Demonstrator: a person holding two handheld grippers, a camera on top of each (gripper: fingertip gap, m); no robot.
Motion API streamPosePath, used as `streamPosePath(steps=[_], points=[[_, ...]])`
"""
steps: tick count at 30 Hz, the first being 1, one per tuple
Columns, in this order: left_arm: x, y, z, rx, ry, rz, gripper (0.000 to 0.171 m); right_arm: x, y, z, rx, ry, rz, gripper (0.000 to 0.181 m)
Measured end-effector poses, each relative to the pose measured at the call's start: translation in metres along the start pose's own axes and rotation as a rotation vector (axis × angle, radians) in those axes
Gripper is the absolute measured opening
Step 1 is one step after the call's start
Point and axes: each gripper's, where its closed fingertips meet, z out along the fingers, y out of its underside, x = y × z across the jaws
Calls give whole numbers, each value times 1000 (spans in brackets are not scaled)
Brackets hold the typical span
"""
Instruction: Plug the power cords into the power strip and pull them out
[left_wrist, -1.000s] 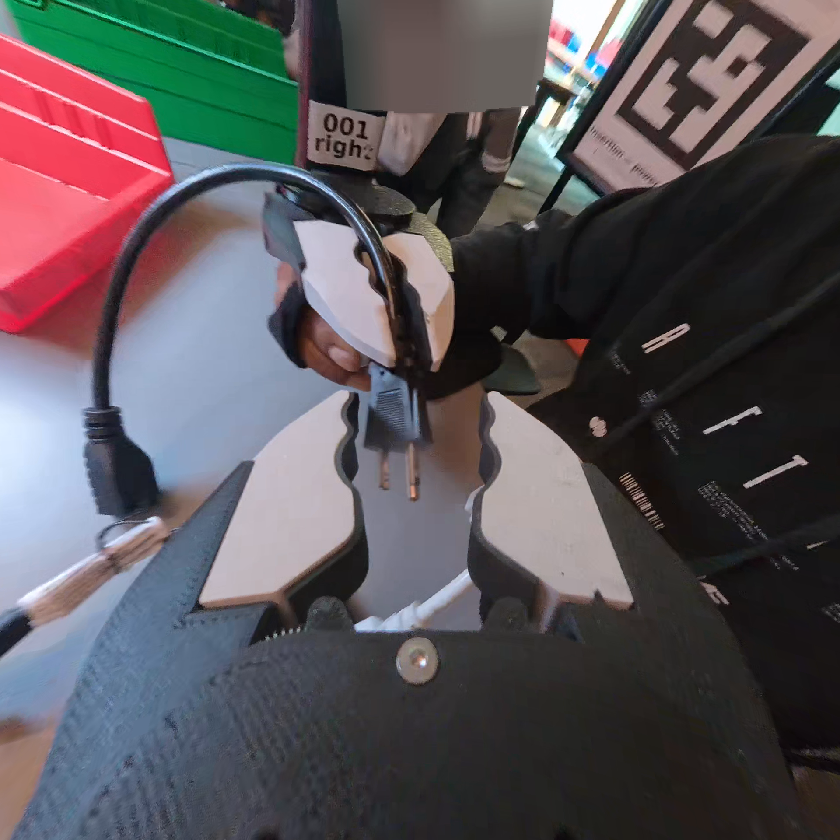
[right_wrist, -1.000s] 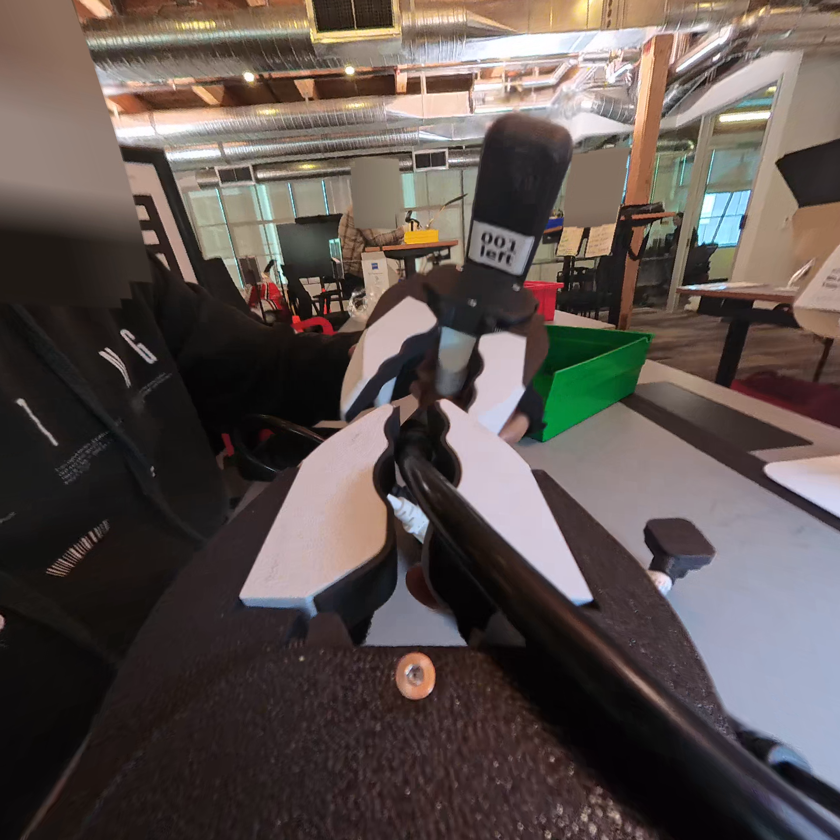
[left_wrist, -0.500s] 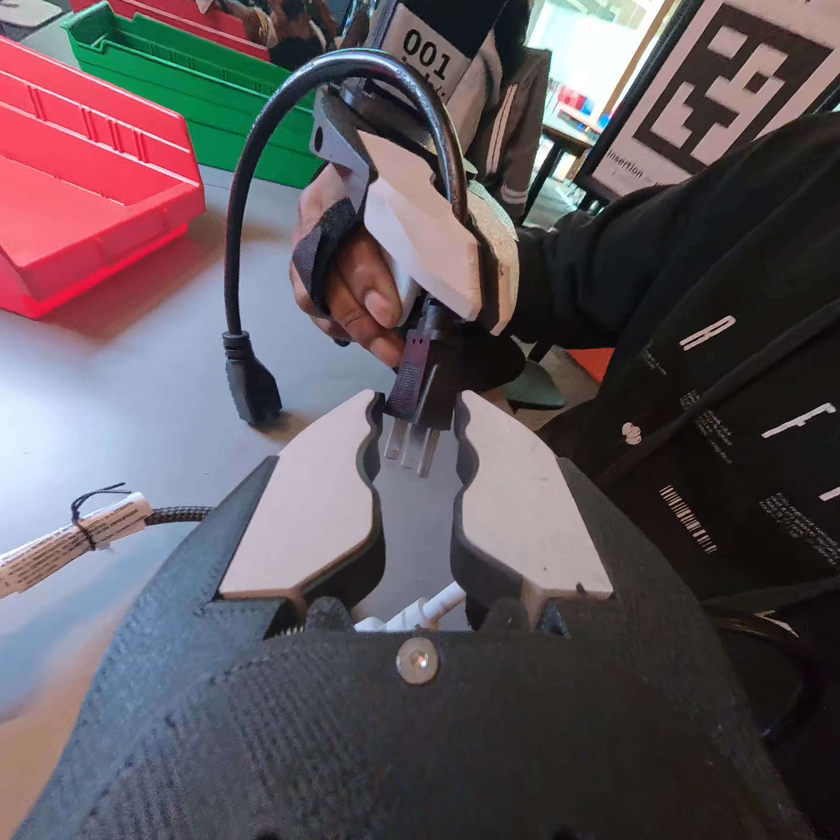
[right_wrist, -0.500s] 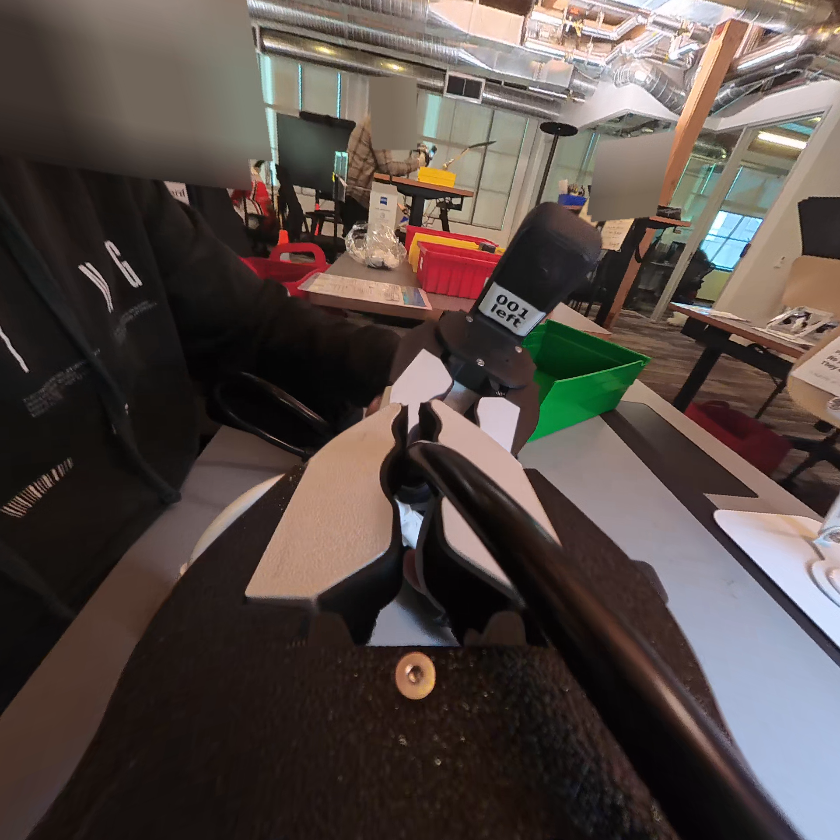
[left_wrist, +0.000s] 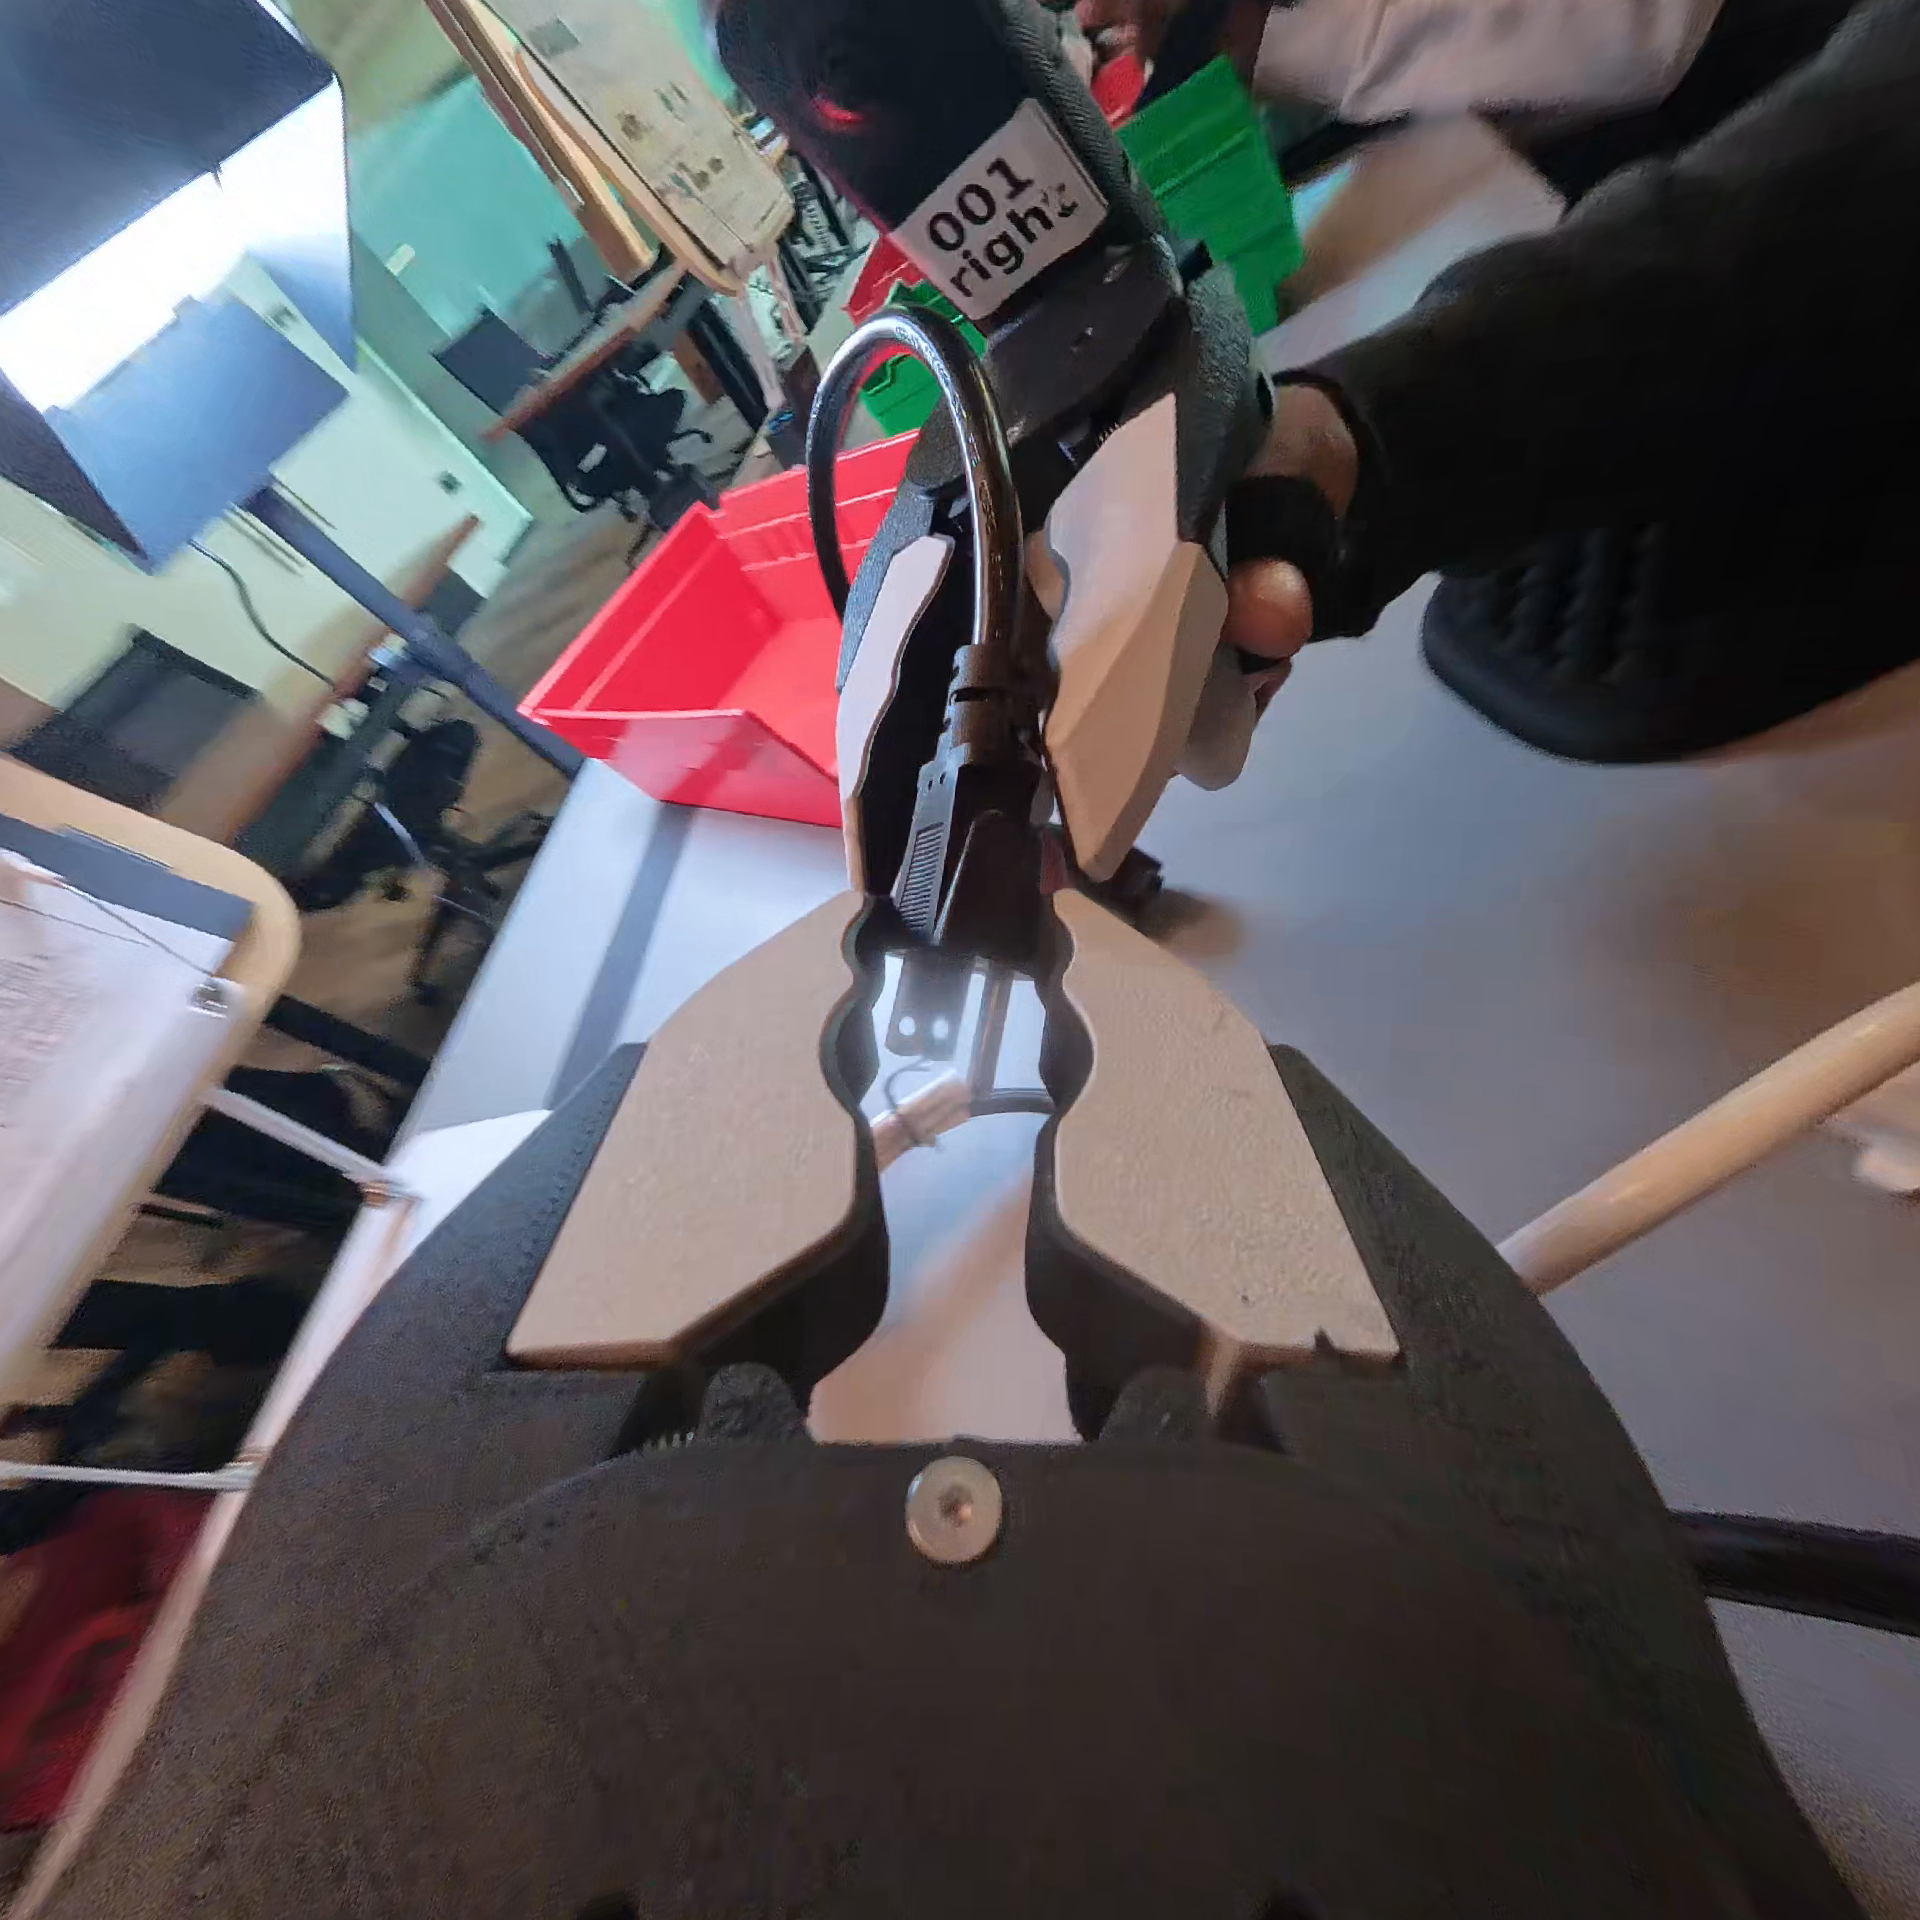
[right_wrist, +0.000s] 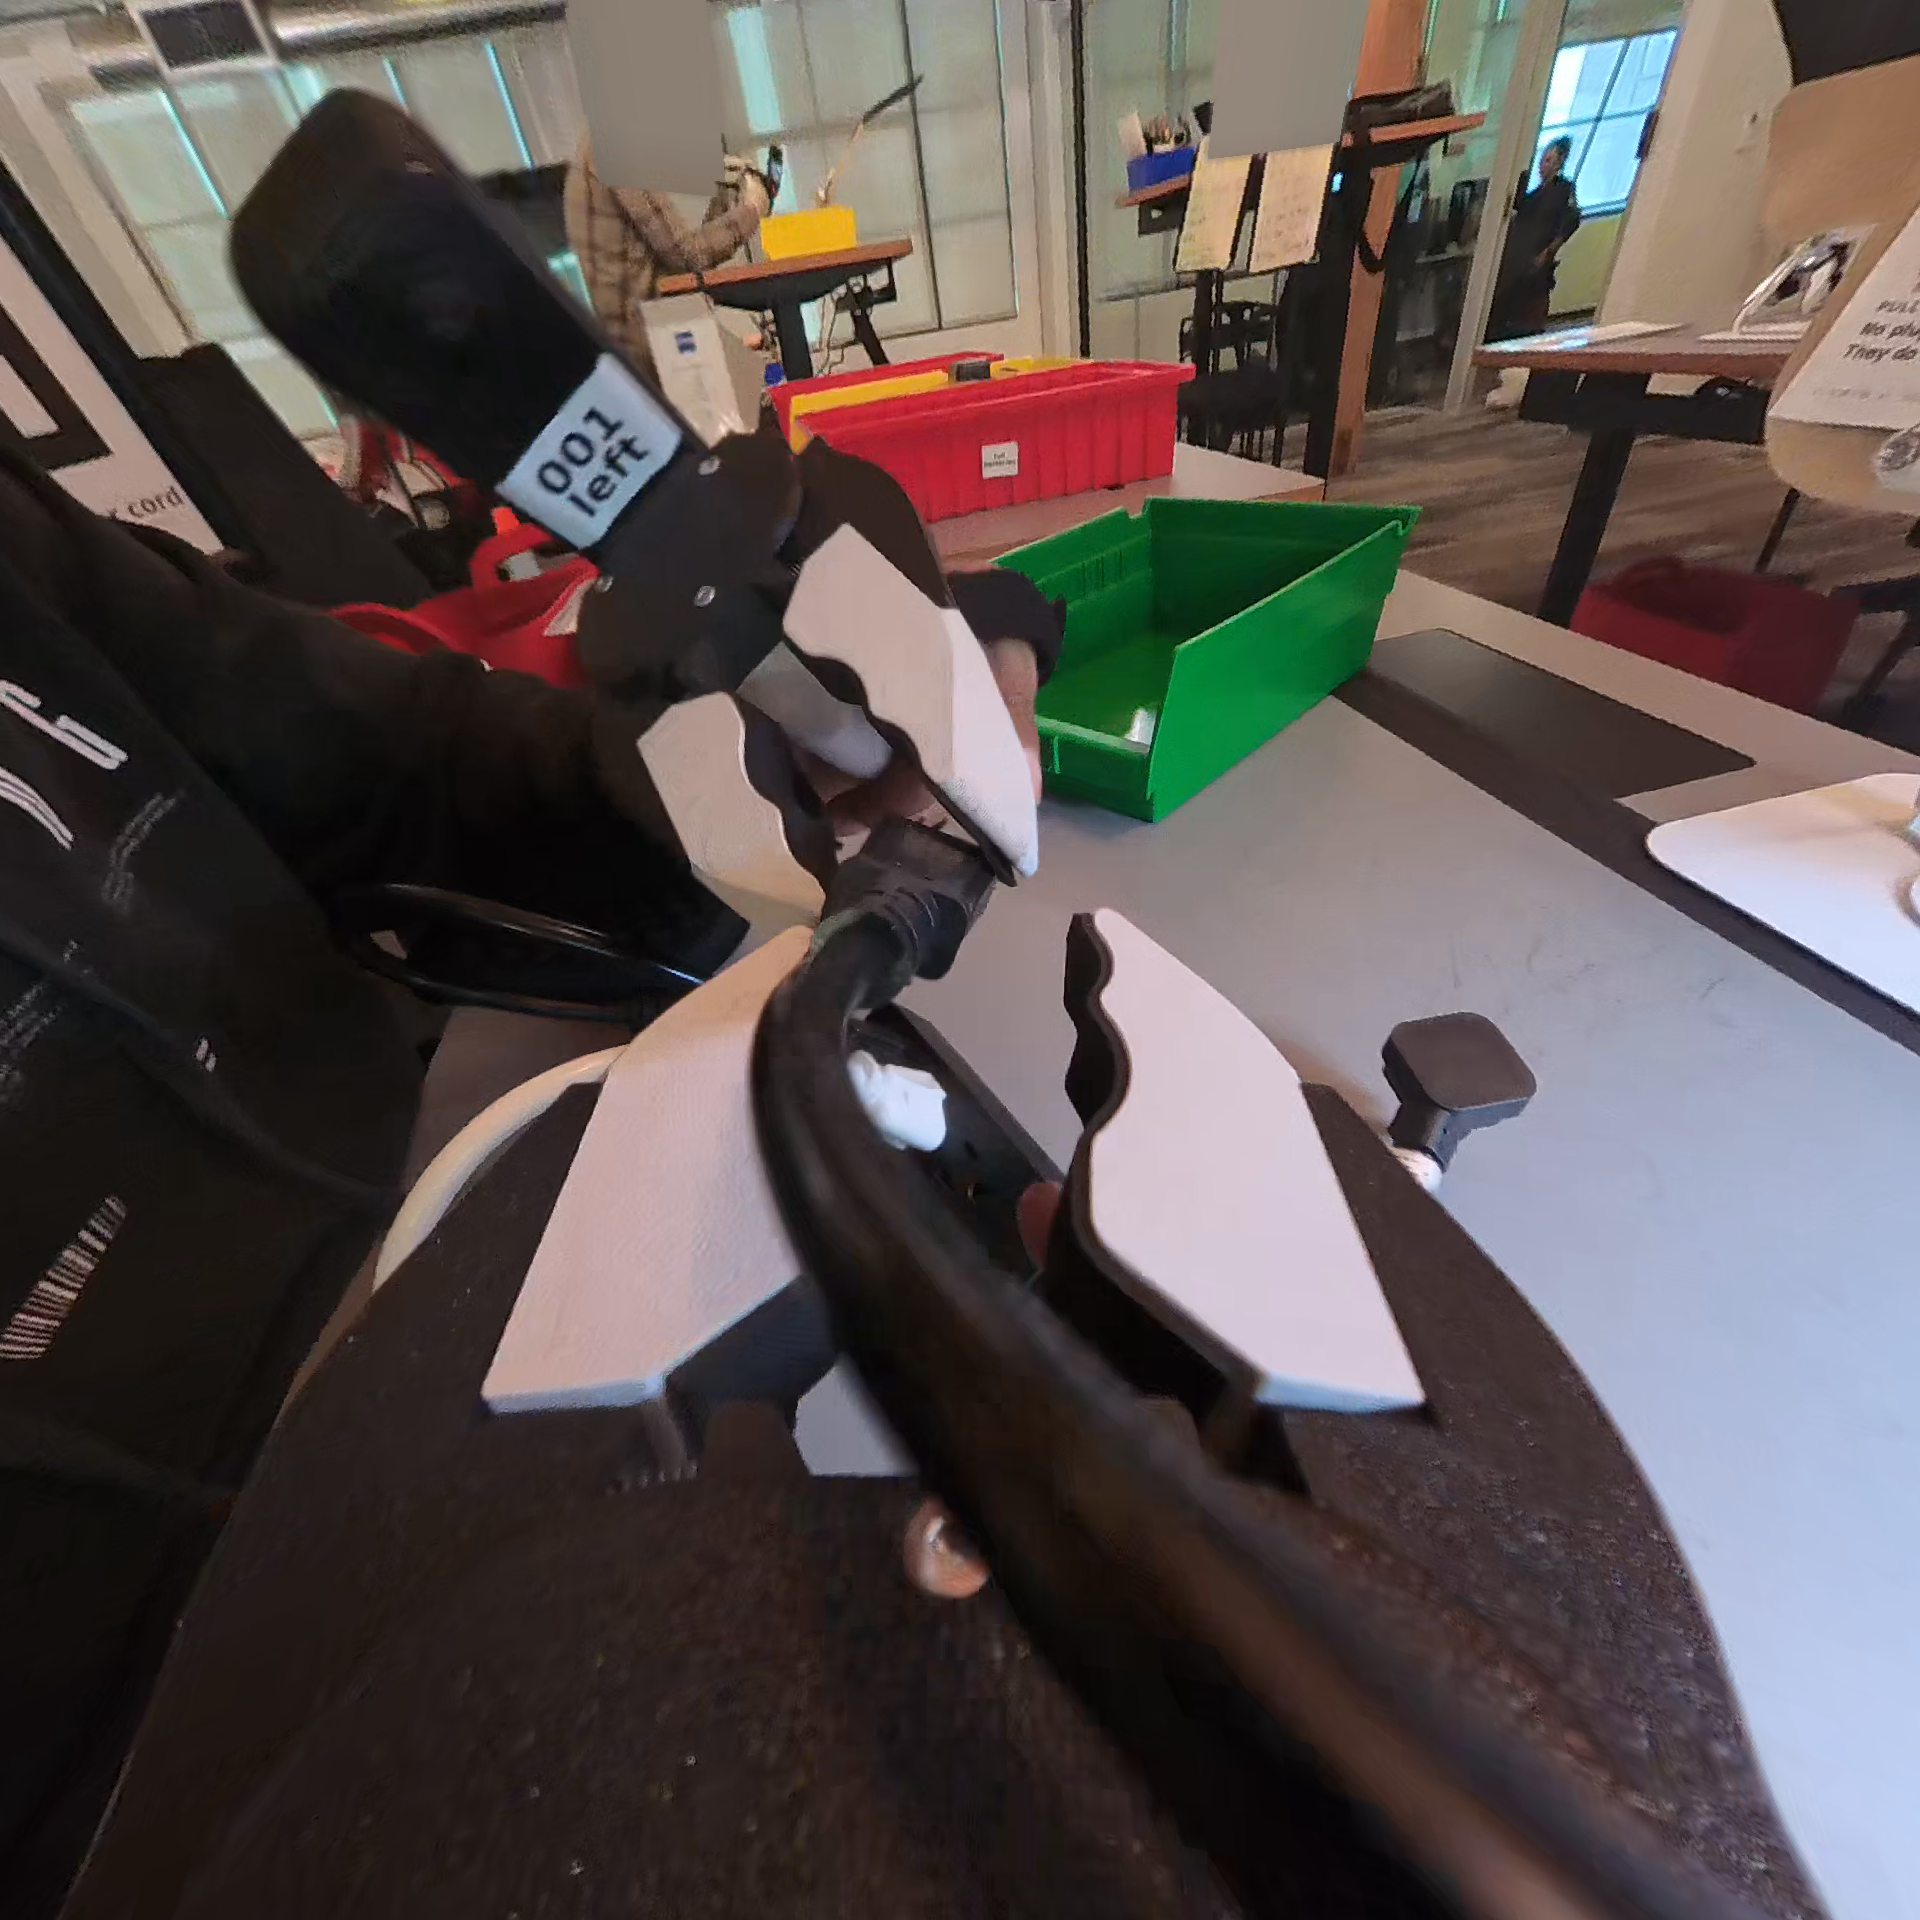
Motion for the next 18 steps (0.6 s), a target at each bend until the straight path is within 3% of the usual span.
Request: streamPosePath(steps=[6,11,15,18], points=[[-10,7,0,-91,-232,358,27,-1,-2,10,-8,-41,27,33],[-19,14,0,-189,-348,461,26,15,-3,18,36,77,-16,26],[-15,15,1,-124,-282,397,26,13,-1,18,31,92,-84,26],[-15,15,-4,-59,-162,212,32,15,-1,14,30,118,-152,26]])
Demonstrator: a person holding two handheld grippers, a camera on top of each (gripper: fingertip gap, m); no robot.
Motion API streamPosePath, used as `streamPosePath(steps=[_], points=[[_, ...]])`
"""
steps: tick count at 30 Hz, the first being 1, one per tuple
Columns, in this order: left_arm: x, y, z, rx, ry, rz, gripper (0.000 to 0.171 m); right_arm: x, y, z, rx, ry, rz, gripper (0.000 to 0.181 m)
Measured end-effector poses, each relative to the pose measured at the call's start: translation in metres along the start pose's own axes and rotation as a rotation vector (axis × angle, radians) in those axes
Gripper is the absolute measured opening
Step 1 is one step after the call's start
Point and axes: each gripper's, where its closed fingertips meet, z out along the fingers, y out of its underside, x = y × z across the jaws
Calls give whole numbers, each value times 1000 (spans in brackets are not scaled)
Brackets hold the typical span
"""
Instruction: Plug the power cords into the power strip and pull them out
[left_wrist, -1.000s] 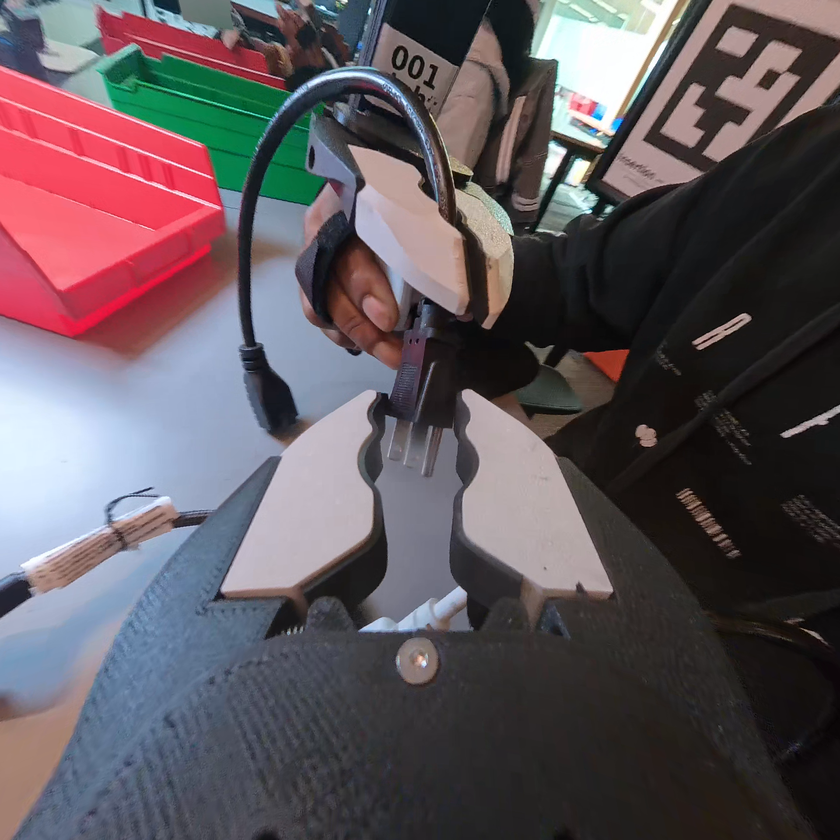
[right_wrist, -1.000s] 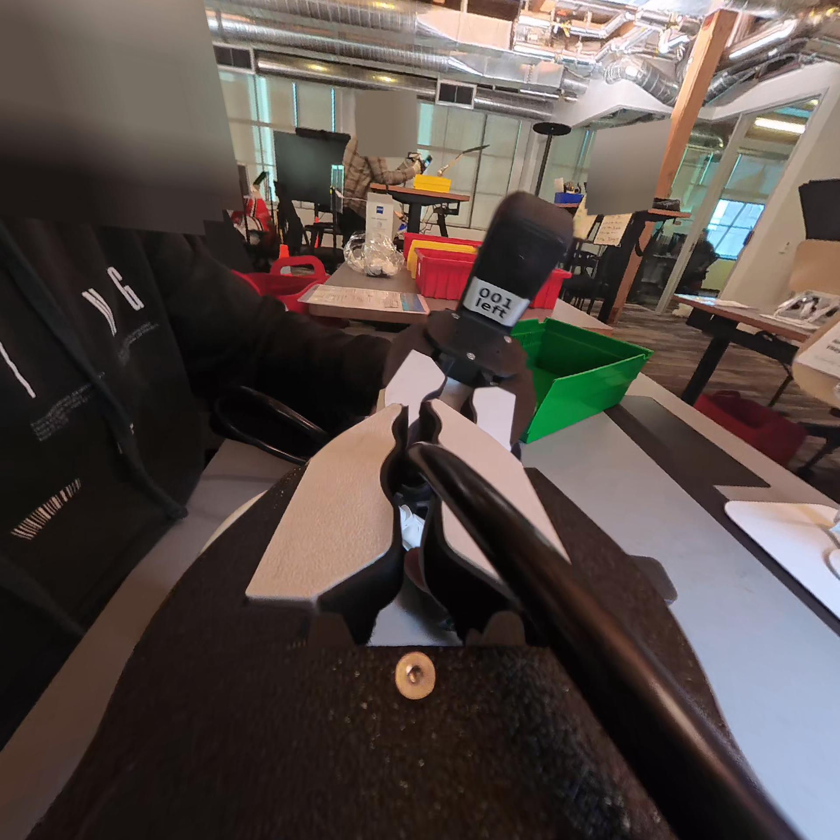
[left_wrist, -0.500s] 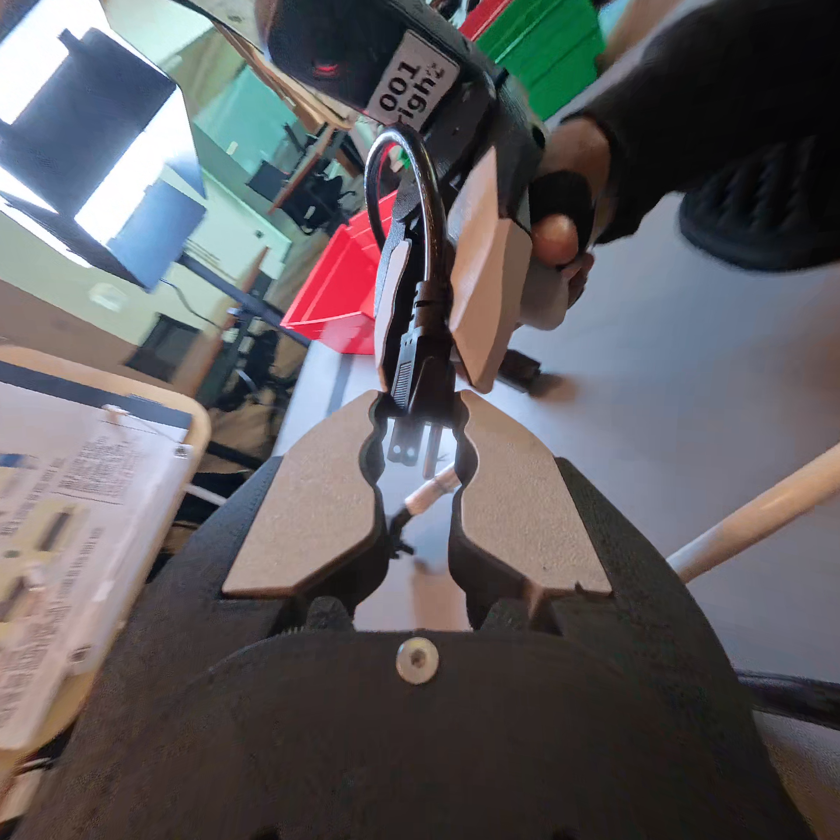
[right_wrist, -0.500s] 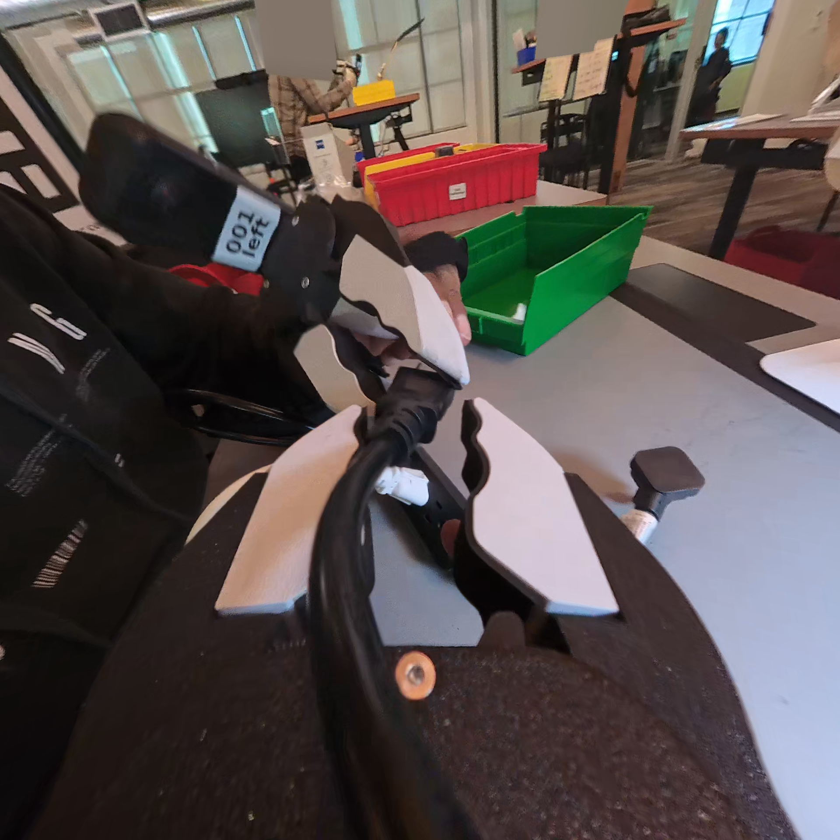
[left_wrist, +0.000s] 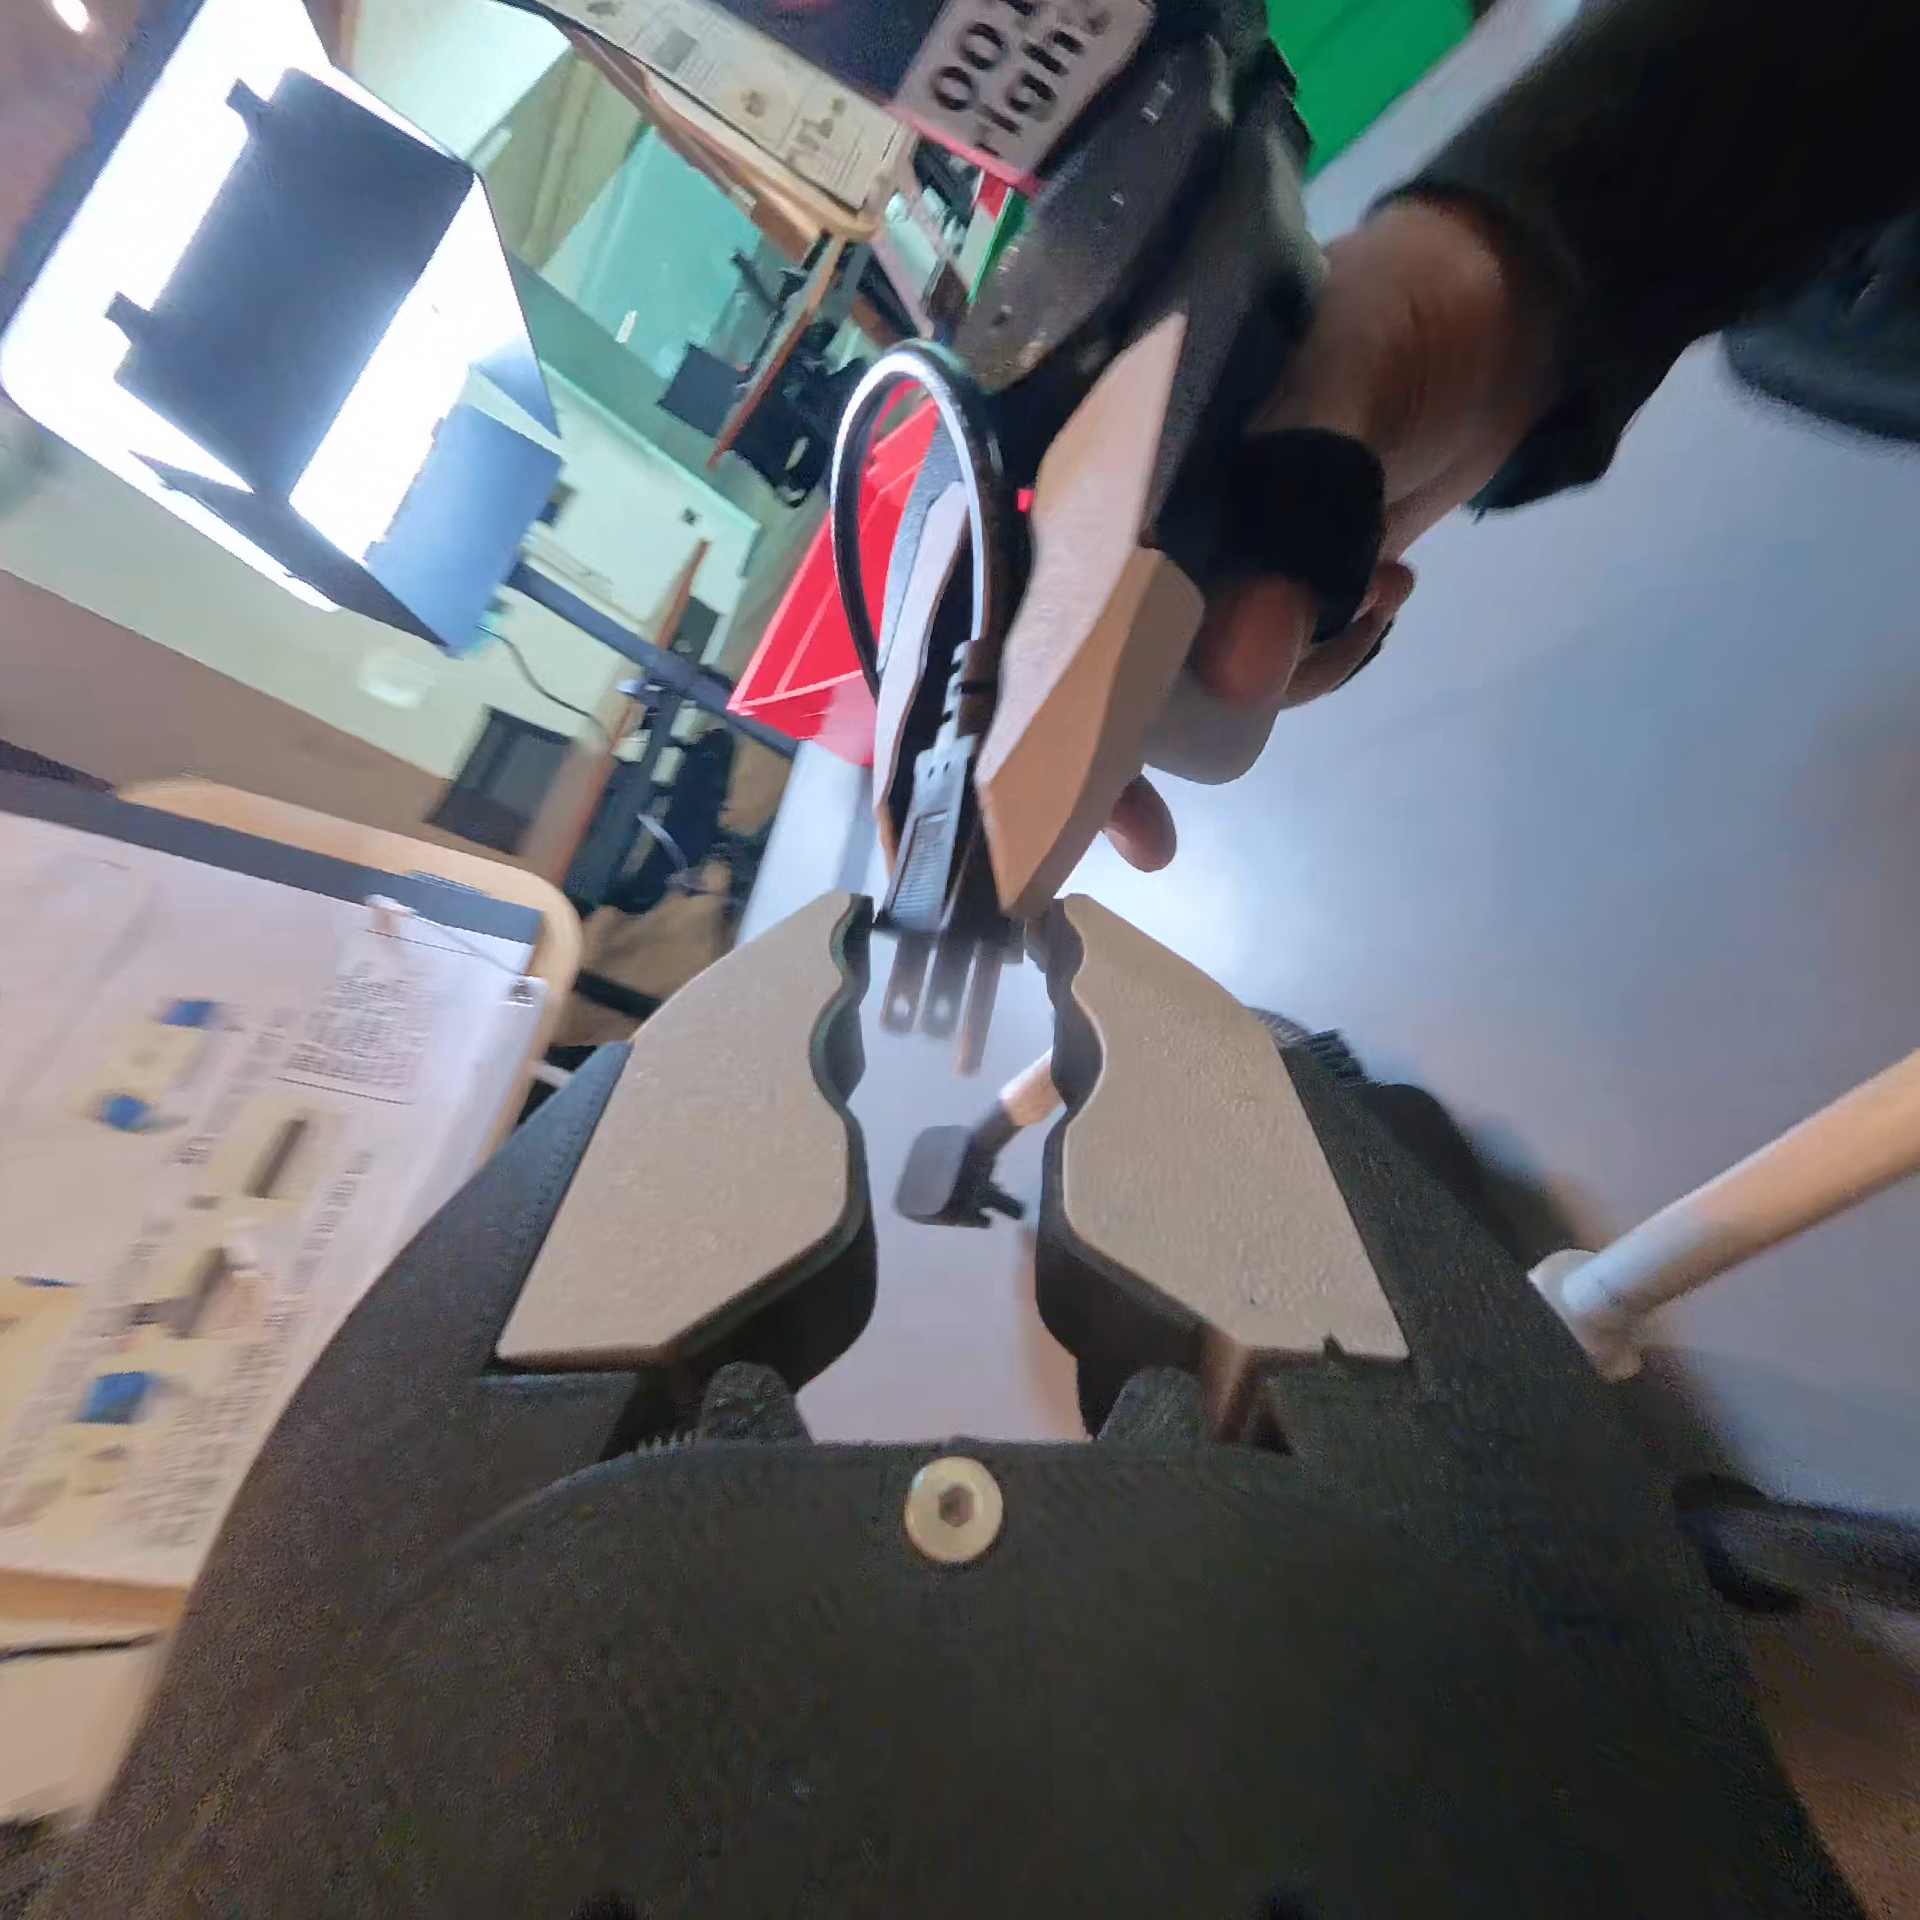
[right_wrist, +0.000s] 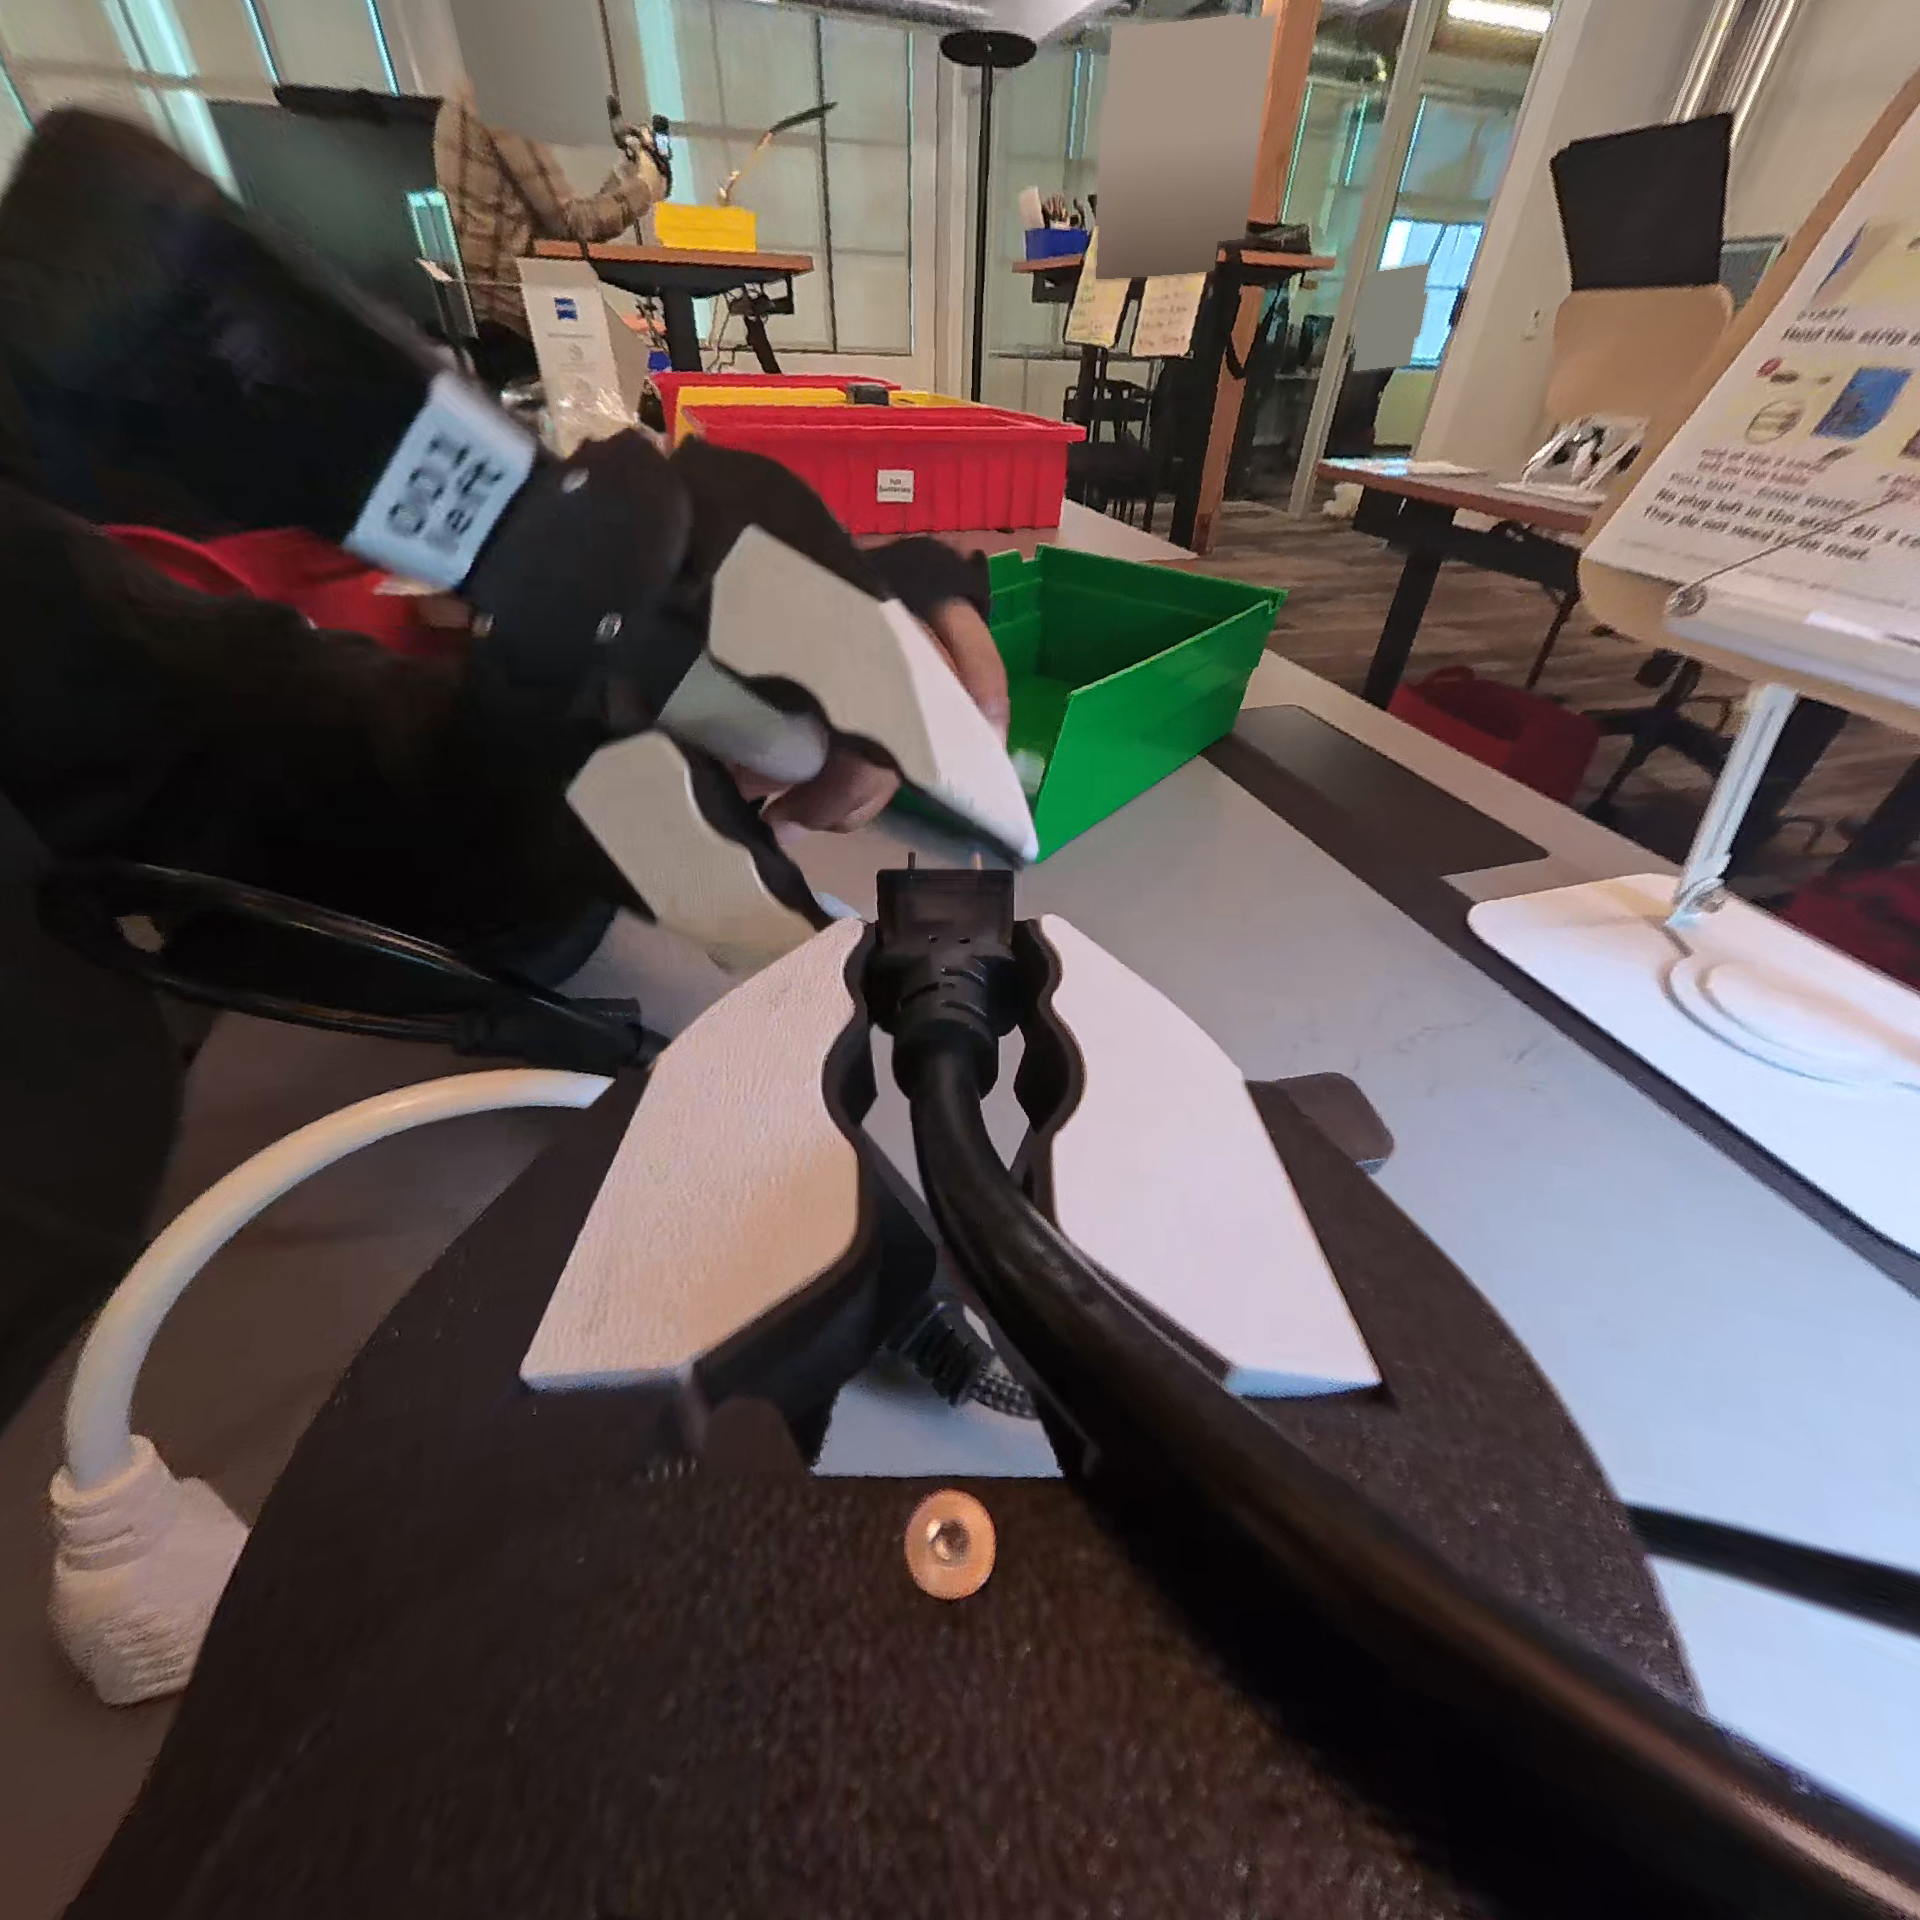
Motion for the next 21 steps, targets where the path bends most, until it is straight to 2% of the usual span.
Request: streamPosePath(steps=[5,8,11,14,18,21], points=[[-13,2,-18,133,200,-384,32,-3,3,-9,-70,4,-140,25],[-9,16,-21,72,287,-471,33,-10,5,-12,-153,-10,-233,25],[3,36,-34,-54,357,-452,33,-9,5,-21,-257,-5,-318,25],[22,58,-57,-129,376,-431,33,-6,0,-34,-342,12,-365,25],[59,87,-84,-223,356,-384,37,-4,-3,-46,-388,52,-383,25],[80,95,-93,-279,313,-297,41,-3,-3,-48,-376,78,-351,25]])
